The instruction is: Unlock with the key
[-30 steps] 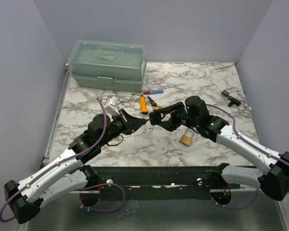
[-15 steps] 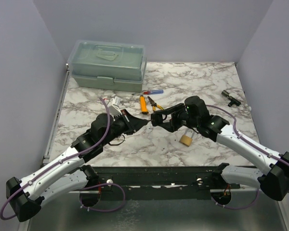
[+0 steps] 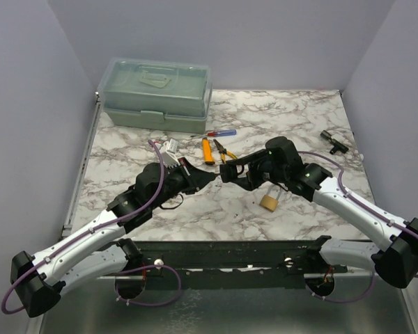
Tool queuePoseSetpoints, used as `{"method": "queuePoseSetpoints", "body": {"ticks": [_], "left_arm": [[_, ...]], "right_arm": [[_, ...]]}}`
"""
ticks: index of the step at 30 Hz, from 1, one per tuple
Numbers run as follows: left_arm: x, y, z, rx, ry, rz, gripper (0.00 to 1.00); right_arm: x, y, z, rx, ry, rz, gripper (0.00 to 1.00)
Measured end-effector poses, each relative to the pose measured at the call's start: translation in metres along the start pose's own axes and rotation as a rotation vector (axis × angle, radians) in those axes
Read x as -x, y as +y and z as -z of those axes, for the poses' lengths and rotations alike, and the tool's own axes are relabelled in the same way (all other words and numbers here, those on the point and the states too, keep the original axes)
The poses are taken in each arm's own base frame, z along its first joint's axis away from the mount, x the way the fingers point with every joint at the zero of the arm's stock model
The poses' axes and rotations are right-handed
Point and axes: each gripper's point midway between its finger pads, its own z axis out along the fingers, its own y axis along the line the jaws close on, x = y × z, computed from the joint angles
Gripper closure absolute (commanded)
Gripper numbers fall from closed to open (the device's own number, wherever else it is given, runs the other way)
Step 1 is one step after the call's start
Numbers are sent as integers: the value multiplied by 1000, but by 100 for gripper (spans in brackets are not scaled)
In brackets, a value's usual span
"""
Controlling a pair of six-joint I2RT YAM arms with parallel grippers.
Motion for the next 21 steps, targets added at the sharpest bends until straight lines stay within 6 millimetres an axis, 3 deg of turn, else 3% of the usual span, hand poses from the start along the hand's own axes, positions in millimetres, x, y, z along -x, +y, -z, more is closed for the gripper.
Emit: {"method": "queuePoseSetpoints", "body": {"ticks": [21], "left_arm": [[1, 4, -8, 9, -39, -1, 100]], "right_arm": [[5, 1, -2, -28, -36, -6, 100]]}}
